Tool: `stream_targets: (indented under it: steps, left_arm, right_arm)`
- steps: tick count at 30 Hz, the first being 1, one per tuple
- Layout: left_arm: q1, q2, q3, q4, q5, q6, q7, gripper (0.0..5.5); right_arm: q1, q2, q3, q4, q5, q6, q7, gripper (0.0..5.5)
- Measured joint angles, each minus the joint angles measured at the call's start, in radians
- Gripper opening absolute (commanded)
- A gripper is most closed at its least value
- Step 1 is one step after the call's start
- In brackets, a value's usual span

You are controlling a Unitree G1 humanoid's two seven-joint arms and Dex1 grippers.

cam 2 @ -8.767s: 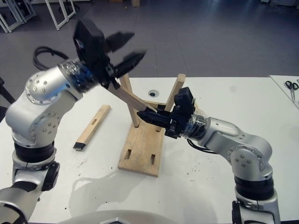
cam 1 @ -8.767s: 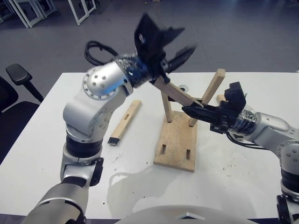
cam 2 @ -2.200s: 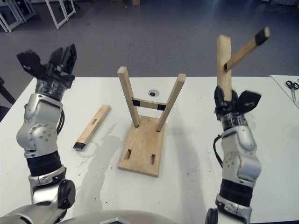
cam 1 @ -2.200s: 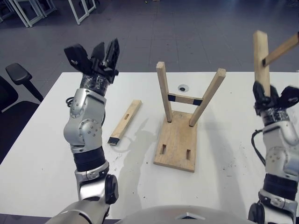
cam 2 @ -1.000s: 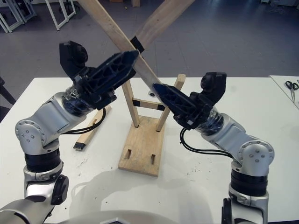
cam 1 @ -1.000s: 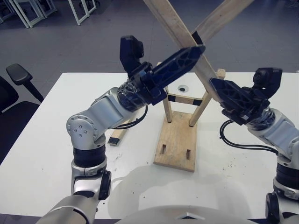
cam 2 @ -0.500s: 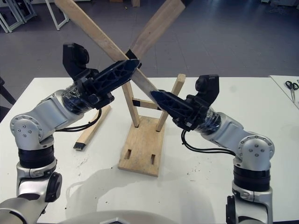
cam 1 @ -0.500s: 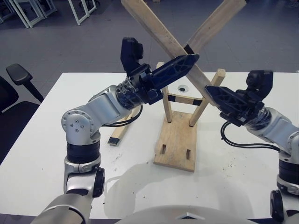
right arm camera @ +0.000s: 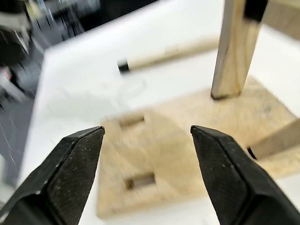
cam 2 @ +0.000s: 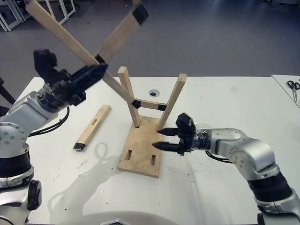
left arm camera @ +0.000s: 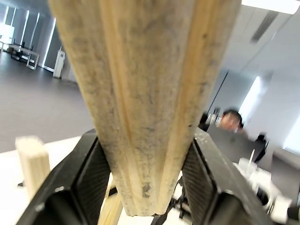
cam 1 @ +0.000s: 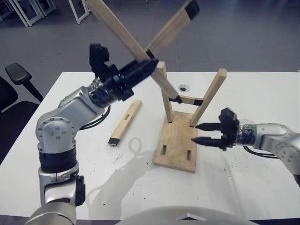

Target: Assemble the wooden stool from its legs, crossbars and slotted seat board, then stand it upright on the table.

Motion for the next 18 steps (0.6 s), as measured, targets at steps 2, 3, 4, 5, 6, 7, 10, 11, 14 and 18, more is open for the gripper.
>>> stream_targets:
  steps: [2, 3, 4, 5, 6, 7, 10, 11, 14, 18]
  left_arm:
    - [0.063, 0.030, -0.043, -0.028, 0.109, -0.040, -0.102, 2.04]
    - [0.107, 0.049, -0.075, -0.044, 0.183, -0.076, -0.176, 2.04]
    - [0.138, 0.054, -0.094, -0.049, 0.228, -0.102, -0.225, 2.04]
    - [0.159, 0.055, -0.108, -0.050, 0.262, -0.124, -0.255, 2.04]
    - [0.168, 0.054, -0.110, -0.050, 0.279, -0.138, -0.272, 2.04]
    - [0.178, 0.045, -0.112, -0.048, 0.303, -0.160, -0.287, 2.04]
    - [0.211, 0.032, -0.128, -0.045, 0.363, -0.200, -0.329, 2.04]
    - [0.227, 0.029, -0.139, -0.041, 0.382, -0.213, -0.344, 2.04]
    - [0.253, 0.021, -0.149, -0.019, 0.423, -0.239, -0.375, 2.04]
    - [0.254, -0.001, -0.127, -0.012, 0.431, -0.247, -0.375, 2.04]
  right_arm:
    - [-0.006, -0.030, 0.112, 0.003, -0.198, -0.118, 0.058, 3.39]
    - [-0.016, -0.041, 0.184, 0.007, -0.314, -0.187, 0.101, 3.39]
    - [-0.029, -0.041, 0.231, 0.009, -0.395, -0.239, 0.125, 3.39]
    - [-0.043, -0.039, 0.264, 0.017, -0.467, -0.289, 0.135, 3.39]
    - [-0.051, -0.037, 0.281, 0.026, -0.516, -0.321, 0.139, 3.39]
    - [-0.068, -0.029, 0.297, 0.038, -0.568, -0.374, 0.149, 3.39]
    - [-0.061, -0.003, 0.320, 0.061, -0.657, -0.418, 0.148, 3.39]
    - [-0.056, 0.010, 0.315, 0.062, -0.659, -0.427, 0.148, 3.39]
    - [-0.045, 0.025, 0.256, 0.030, -0.625, -0.408, 0.153, 3.39]
    - [-0.065, 0.021, 0.144, -0.046, -0.555, -0.359, 0.173, 3.39]
